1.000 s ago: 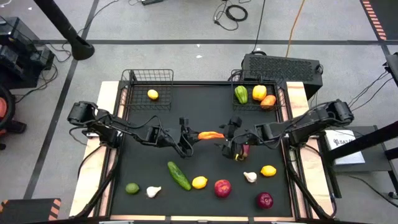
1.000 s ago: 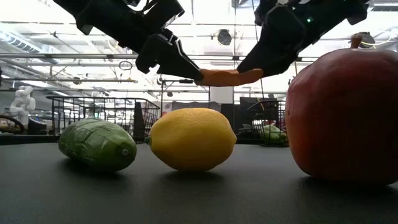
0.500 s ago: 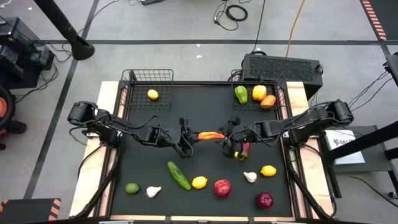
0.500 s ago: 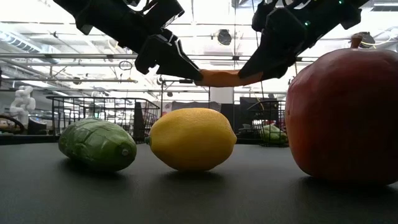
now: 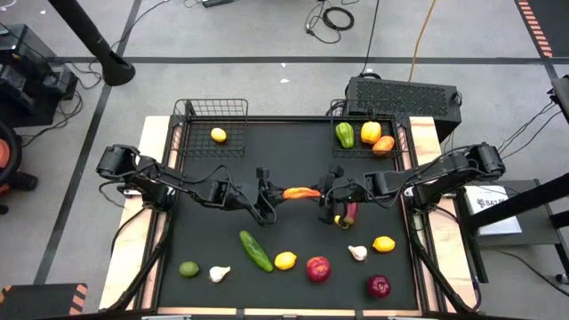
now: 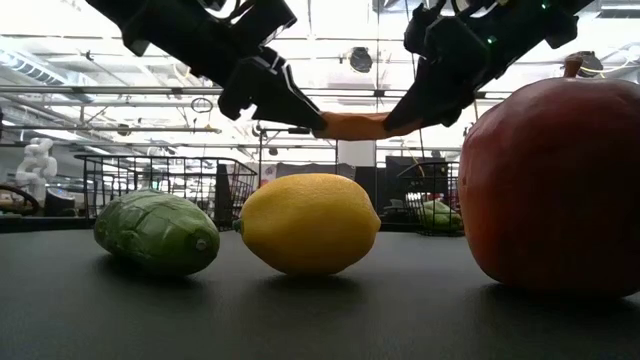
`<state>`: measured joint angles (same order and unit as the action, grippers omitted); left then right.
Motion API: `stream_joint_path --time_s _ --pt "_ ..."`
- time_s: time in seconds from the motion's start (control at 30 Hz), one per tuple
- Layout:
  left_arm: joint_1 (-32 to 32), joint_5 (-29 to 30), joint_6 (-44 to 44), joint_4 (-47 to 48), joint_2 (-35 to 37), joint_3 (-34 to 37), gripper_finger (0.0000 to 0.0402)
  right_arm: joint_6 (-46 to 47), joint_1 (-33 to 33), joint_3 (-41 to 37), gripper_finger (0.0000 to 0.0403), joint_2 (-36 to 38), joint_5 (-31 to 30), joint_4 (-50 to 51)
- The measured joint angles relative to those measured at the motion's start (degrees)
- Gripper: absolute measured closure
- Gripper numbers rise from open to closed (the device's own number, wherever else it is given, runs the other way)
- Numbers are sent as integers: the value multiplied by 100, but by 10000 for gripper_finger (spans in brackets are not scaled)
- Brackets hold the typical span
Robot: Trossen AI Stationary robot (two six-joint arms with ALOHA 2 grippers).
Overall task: Sort produce into baskets
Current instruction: Put the orange chili pepper into the right black wire basket
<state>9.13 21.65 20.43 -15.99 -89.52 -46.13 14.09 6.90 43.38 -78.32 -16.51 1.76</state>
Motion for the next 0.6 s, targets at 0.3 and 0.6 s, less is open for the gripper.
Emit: stream_joint_path --time_s 0.3,0.6 --pt "0 4 0 2 0 0 267 -2 -11 0 298 0 9 0" --pt "0 101 -495 109 -2 -2 222 -4 -14 -4 307 0 -7 35"
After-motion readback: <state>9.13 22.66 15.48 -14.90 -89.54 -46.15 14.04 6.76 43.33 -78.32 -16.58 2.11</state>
